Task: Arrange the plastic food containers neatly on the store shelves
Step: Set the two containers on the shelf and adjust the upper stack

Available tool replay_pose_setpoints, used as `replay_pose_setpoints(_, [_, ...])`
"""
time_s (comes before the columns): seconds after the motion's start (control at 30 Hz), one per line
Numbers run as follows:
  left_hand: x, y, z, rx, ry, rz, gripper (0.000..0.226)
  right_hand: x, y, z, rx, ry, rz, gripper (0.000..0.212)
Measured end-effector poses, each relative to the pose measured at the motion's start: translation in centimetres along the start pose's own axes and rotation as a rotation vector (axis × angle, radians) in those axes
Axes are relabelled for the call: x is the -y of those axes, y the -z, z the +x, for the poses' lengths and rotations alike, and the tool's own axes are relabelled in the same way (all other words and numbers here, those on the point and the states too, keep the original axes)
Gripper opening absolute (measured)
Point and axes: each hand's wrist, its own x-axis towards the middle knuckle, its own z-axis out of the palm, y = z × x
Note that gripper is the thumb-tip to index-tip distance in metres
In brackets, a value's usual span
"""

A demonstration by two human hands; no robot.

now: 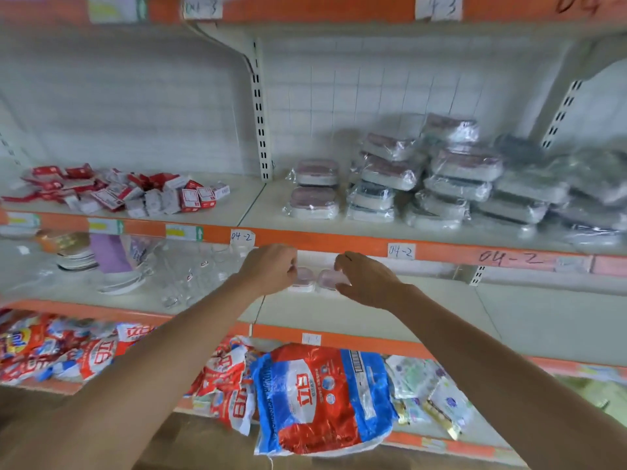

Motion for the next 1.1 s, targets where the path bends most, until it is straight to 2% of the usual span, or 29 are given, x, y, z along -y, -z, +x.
replay_pose_setpoints(0.23, [-1.0,2.5,5.1,-0.087,0.006,-0.072,0.008,-2.8,3.8,2.1,-0.054,-0.066,-0.04,0.039])
replay_pose_setpoints(0.47, [2.0,2.6,11.8,-0.032,-0.033,-0.025,0.019,-4.8,5.7,9.0,-0.049,-0.061,-0.075,0.041])
replay_pose_setpoints(0.6, [4.6,2.1,16.4,0.002,-0.063,-0.012,0.013,-6.0,6.6,13.7,-0.069,-0.073,-0.107,0.034])
replay_pose_setpoints(0.7, [6.4,1.1,20.1,0.111,-0.086,-0.046,0.031,-7.1,7.3,17.1,-0.072,-0.109,-0.118,0.03])
replay_pose_setpoints(0.77, [7.3,0.2,22.3,0.163,-0.118,-0.087,0.049,-7.7,7.8,19.5,-0.067,-0.123,-0.144,0.033])
replay_pose_setpoints(0.9, [9.1,-2.3,24.4,0.284,-0.24,-0.014,0.081,-8.5,7.8,24.4,-0.052,-0.091,-0.179,0.043])
replay_pose_setpoints(1.03, [12.7,-2.8,24.9,0.188,-0.243,-0.061,0.075,-8.7,6.5,28.9,-0.026,-0.097,-0.183,0.047])
replay_pose_setpoints(1.1, [14.5,-2.4,25.0,0.194,-0.215,-0.068,0.072,-8.9,5.7,30.7,-0.002,-0.104,-0.195,0.051])
